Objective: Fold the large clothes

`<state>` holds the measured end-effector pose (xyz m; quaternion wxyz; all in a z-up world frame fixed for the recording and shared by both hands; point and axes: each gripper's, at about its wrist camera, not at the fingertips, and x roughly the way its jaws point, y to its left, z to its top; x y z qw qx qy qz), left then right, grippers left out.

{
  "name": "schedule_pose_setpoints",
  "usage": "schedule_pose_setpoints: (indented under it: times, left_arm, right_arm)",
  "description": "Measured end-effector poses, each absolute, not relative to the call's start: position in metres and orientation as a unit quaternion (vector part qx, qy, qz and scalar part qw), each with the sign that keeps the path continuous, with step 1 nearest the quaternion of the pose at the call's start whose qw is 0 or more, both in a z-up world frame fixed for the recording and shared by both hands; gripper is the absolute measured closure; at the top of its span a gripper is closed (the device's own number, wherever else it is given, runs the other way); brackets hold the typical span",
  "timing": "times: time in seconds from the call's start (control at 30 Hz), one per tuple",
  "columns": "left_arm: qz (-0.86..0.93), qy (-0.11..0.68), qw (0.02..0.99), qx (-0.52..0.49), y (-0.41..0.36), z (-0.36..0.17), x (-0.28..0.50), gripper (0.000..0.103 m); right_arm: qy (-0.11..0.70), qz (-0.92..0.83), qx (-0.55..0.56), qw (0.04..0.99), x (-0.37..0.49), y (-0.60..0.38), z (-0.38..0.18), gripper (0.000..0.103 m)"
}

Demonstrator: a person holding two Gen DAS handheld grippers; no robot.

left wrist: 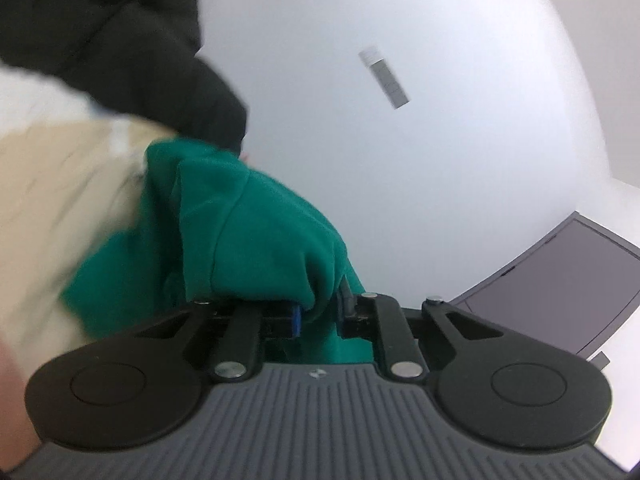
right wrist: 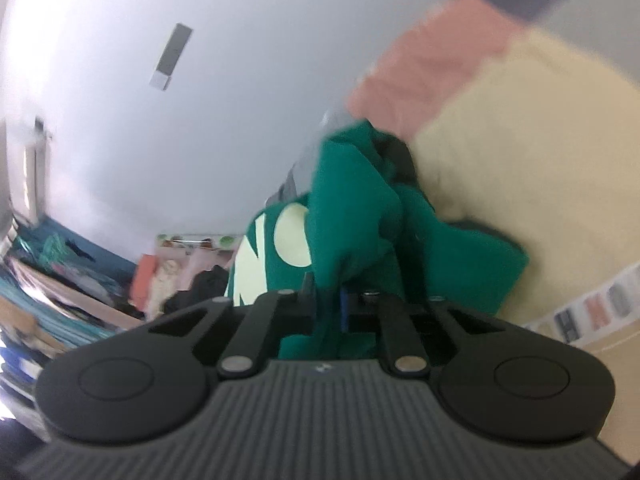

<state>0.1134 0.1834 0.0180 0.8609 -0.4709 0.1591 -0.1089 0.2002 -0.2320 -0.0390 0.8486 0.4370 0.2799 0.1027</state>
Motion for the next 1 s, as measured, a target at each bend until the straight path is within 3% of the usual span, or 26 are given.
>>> schedule_pose_setpoints:
  times: [0.13,0.37,0.63,0.67,0.73,0.77,0.8,0.83,0.9,0.93,1.0]
  left_arm:
    - [-0.076,0.183,0.871,-0.449,0.191,0.009,0.123,0.086]
    - [-0.01,0.277,0.84,-0.466,0.196,-0.04,0.117,0.086]
    - [-0.001,0.289,0.827,-0.482,0.196,-0.04,0.108,0.082]
    - [-0.001,0.289,0.827,-0.482,0.196,-0.038,0.106,0.078]
    - [-0.003,0.293,0.823,-0.486,0.195,-0.037,0.101,0.061]
    - [-0.005,0.3,0.818,-0.491,0.194,-0.038,0.098,0.04]
    - [-0.01,0.307,0.809,-0.501,0.192,-0.04,0.097,0.023]
    - [-0.014,0.314,0.798,-0.514,0.191,-0.044,0.095,0.017]
    - [-0.026,0.319,0.771,-0.55,0.19,-0.054,0.092,0.011]
    - [-0.031,0.321,0.756,-0.569,0.191,-0.061,0.092,0.01]
    - [-0.027,0.323,0.731,-0.6,0.191,-0.072,0.095,0.006]
  right_arm:
    - [0.254,0.107,0.384,0.881,0.185,-0.216,-0.024,0.091]
    - [0.315,0.081,0.333,0.885,0.183,-0.2,-0.058,0.091]
    - [0.311,0.081,0.364,0.874,0.177,-0.207,-0.068,0.09]
    - [0.312,0.083,0.374,0.869,0.176,-0.207,-0.067,0.088]
    - [0.317,0.087,0.397,0.857,0.173,-0.21,-0.065,0.087]
    - [0.323,0.089,0.406,0.85,0.172,-0.211,-0.064,0.085]
    - [0.328,0.092,0.417,0.843,0.17,-0.212,-0.063,0.077]
    - [0.332,0.094,0.431,0.834,0.169,-0.213,-0.064,0.069]
    - [0.332,0.101,0.461,0.816,0.162,-0.212,-0.067,0.013]
    - [0.331,0.1,0.482,0.805,0.158,-0.211,-0.071,0.007]
    - [0.345,0.105,0.515,0.778,0.158,-0.208,-0.082,0.006]
